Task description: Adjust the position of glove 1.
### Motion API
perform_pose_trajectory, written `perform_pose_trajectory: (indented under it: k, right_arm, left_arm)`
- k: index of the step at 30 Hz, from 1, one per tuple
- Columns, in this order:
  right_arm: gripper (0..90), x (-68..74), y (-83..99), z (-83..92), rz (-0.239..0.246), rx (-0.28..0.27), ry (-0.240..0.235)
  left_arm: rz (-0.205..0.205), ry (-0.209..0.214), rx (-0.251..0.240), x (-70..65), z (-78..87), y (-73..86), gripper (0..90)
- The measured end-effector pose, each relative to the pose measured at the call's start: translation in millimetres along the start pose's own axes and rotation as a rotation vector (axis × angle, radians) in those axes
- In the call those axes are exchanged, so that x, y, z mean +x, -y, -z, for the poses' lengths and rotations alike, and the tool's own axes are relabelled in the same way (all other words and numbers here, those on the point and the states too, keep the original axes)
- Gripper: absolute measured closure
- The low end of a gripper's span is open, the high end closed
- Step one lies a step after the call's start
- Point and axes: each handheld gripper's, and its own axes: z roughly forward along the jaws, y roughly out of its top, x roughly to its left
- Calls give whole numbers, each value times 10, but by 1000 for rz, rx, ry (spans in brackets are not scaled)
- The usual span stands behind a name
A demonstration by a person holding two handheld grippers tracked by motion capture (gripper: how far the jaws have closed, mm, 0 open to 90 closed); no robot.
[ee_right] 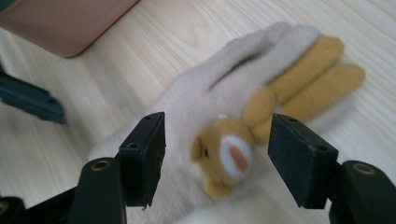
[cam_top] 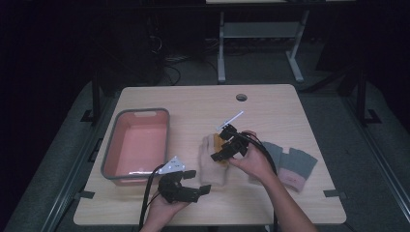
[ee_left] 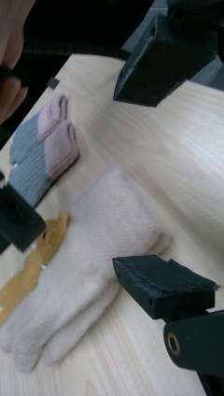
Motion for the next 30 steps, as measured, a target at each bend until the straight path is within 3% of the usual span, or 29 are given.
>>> perform_pose_trajectory:
  k: [12, 13, 21, 30]
  right_arm:
    - [384, -109, 320, 99, -143, -77, -35]
    - [388, -135, 370, 79, -163, -86, -40]
    - [416, -175, 536, 15, -234, -131, -92]
    - [456, -177, 627, -122, -306, -125, -131]
  left_arm:
    - [99, -48, 50, 124, -222, -114, 203]
    - [123, -59, 57, 158, -248, -127, 208]
    - [199, -72, 88, 251, -345, -142, 281]
    - [238, -94, 125, 308, -414, -131, 396]
